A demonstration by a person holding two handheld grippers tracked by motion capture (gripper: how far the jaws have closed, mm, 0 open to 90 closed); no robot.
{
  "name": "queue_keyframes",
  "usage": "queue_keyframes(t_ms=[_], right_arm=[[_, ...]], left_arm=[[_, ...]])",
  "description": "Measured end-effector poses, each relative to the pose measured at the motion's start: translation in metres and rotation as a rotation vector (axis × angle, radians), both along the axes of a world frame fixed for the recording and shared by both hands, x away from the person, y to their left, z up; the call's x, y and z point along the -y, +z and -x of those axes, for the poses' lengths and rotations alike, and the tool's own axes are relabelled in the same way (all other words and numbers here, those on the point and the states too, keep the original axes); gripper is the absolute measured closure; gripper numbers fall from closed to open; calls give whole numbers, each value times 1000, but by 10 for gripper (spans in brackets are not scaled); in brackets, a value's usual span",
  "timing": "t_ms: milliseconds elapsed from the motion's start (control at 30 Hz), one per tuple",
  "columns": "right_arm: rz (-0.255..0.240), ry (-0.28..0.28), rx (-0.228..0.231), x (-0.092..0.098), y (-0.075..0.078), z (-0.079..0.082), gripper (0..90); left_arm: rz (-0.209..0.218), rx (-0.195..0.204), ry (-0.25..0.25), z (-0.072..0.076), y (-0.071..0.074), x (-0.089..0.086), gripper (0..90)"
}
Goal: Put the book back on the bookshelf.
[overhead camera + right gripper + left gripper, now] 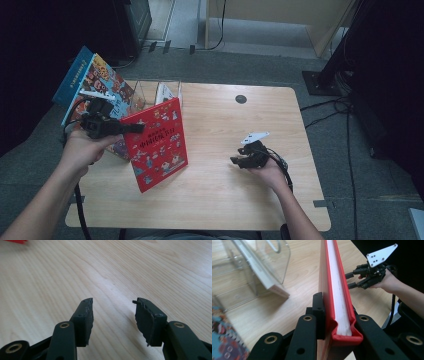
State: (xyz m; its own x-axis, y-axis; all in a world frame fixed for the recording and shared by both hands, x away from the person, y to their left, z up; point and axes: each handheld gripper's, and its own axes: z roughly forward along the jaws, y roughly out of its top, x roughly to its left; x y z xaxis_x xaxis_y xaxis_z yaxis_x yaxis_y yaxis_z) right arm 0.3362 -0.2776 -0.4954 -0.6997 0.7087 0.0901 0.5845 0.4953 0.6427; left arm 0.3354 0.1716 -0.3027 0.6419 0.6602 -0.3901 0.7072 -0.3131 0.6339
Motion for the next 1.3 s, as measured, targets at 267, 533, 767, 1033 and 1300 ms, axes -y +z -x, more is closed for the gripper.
queue_keyframes(t_ms=[267, 533, 767, 1033, 1300], right_arm=[[11, -22, 3, 1, -9, -4, 488], [-13, -41, 47, 2, -14, -6, 471], [3, -34, 95, -1, -18, -4, 428], [-12, -39, 113, 0, -20, -1, 425], [-21, -40, 123, 1, -21, 0, 424]], left_arm=[[1, -13, 60, 7, 3, -26, 802], [-5, -24, 134, 11, 5, -50, 801], [4, -48, 202, 7, 5, -68, 800], [2, -47, 292, -3, 12, -84, 799], [-25, -54, 349, -22, 13, -78, 799]])
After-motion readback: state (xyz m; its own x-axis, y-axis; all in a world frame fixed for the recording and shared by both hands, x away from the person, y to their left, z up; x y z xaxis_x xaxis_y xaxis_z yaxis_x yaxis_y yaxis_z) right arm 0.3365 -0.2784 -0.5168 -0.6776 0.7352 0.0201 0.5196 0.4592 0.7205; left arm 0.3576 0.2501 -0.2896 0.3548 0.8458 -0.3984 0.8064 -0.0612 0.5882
